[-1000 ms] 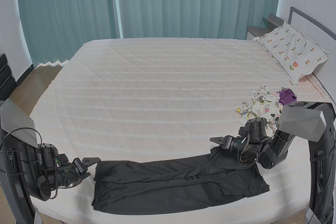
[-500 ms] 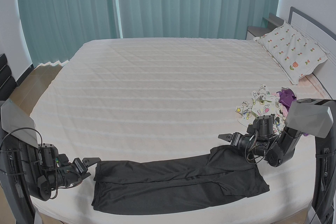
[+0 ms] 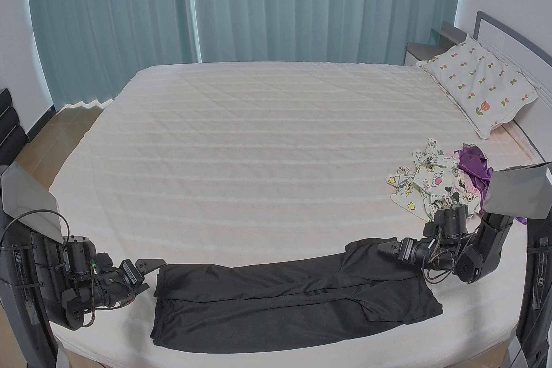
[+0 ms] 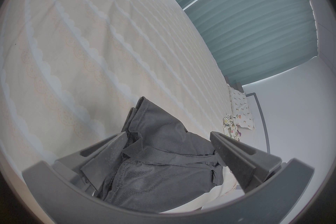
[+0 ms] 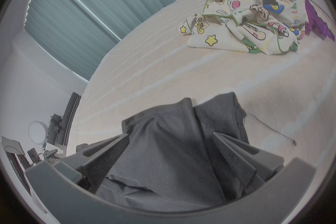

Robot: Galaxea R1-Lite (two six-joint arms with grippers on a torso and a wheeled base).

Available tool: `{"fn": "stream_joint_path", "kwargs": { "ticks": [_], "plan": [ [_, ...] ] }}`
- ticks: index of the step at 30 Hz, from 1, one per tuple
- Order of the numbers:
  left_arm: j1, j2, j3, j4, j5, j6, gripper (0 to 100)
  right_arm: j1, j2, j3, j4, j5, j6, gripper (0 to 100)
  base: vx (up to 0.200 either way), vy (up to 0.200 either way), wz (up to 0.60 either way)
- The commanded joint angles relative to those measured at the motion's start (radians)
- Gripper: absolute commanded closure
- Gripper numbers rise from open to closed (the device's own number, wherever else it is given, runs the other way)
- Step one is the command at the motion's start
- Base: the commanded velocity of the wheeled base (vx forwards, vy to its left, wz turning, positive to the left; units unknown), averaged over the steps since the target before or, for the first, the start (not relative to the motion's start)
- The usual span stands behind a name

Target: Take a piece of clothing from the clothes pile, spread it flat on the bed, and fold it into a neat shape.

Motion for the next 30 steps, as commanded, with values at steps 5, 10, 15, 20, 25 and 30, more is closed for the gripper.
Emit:
{"fn": "stream_joint_path", "kwargs": {
  "ticks": [5, 10, 15, 20, 25, 30],
  "plan": [
    [0.001, 0.001, -0.002, -0.016, 0.000, 0.000, 0, -0.005, 0.019, 0.053, -0.002, 0.000, -0.052, 100, 0.000, 0.000, 0.00],
    [0.001, 0.001, -0.002, -0.016, 0.000, 0.000, 0, -0.016, 0.005, 0.072, -0.002, -0.004, -0.052, 100, 0.000, 0.000, 0.00],
    [0.001, 0.001, -0.002, -0.016, 0.000, 0.000, 0, -0.034, -0.026, 0.121, -0.008, -0.004, -0.053, 100, 0.000, 0.000, 0.00],
    [0.001, 0.001, -0.002, -0.016, 0.000, 0.000, 0, -0.043, -0.030, 0.151, -0.016, -0.006, -0.055, 100, 0.000, 0.000, 0.00],
    [0.001, 0.001, -0.002, -0.016, 0.000, 0.000, 0, -0.046, -0.023, 0.150, -0.020, -0.004, -0.055, 0, 0.000, 0.000, 0.00],
    [-0.001, 0.001, -0.002, -0.016, 0.000, 0.001, 0, -0.054, -0.036, 0.150, -0.022, -0.009, -0.052, 0, 0.000, 0.000, 0.00]
  ]
}}
